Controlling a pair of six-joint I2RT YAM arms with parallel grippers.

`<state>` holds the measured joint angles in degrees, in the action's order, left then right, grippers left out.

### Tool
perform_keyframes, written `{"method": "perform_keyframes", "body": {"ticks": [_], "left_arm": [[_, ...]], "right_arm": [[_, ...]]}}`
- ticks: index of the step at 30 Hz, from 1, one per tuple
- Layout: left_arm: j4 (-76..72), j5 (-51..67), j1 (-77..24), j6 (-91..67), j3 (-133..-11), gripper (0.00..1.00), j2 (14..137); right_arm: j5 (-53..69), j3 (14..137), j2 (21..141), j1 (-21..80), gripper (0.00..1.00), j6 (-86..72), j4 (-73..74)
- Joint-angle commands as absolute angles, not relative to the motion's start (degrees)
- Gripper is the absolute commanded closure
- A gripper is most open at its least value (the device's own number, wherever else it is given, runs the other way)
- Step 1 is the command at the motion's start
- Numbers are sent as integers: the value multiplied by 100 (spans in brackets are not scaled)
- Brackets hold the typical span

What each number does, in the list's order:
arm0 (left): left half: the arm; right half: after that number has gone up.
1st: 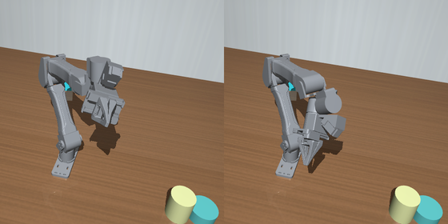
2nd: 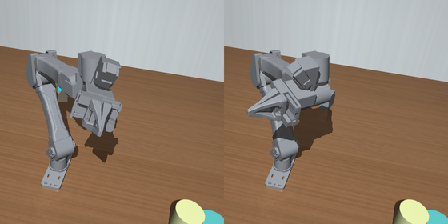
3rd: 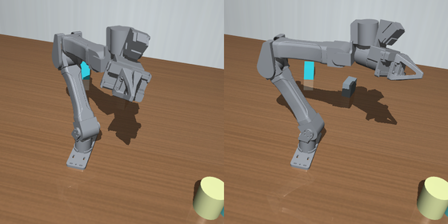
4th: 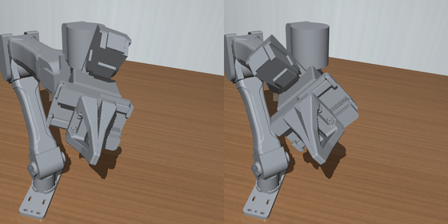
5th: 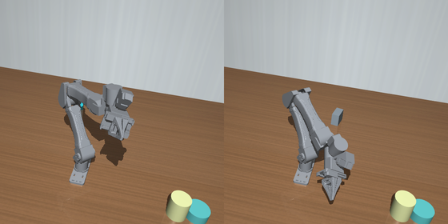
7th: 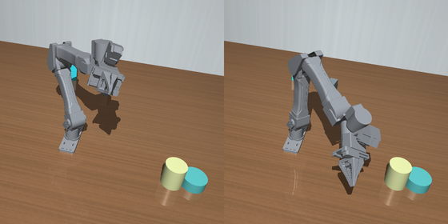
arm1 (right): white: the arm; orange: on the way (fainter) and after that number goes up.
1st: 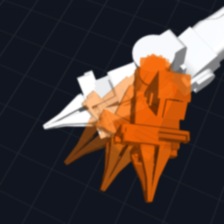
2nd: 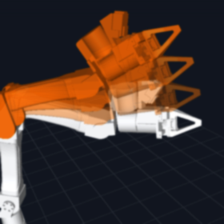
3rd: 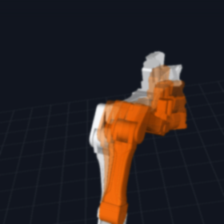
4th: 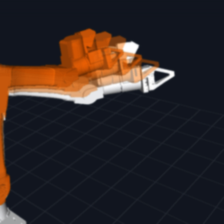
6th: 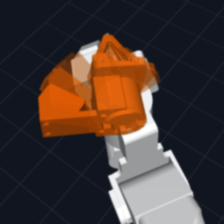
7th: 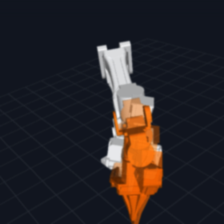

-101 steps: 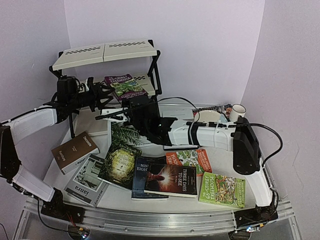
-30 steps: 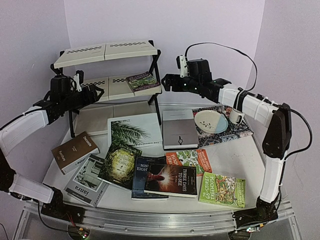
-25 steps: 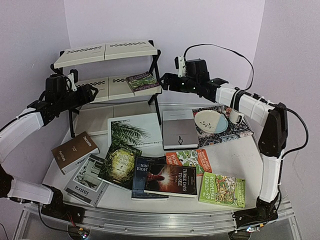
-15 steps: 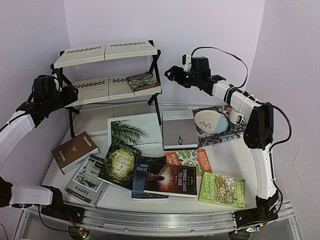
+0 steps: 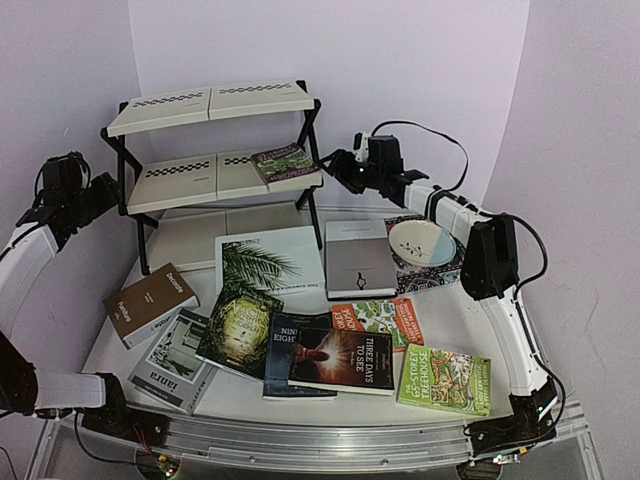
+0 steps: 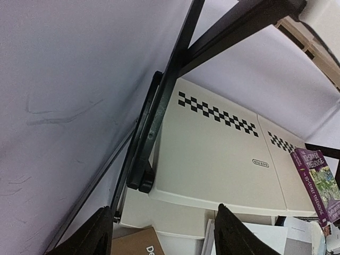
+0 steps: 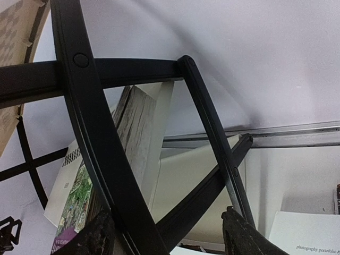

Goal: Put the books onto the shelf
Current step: Hold the shelf at the corner of the board.

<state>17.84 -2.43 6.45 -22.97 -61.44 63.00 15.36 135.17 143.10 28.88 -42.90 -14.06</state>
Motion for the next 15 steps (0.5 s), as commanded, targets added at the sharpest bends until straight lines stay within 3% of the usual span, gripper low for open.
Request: {"method": "perform_keyframes", "body": {"ticks": [1,9,15], "left_arm": [[1496,494,965,-2457,-6022,33,6374],[702,1921,1799,-2877,-5733,39,6754],[450,2393,1896,-3027,-5678,37,6996]], "right_arm": [[1943,13715,14487,2914,31,-4904,-2243],[2270,13281,14406,2922,36,-5336,-2772],[2350,13237,14428,2994,42,-5440,-2804]]}}
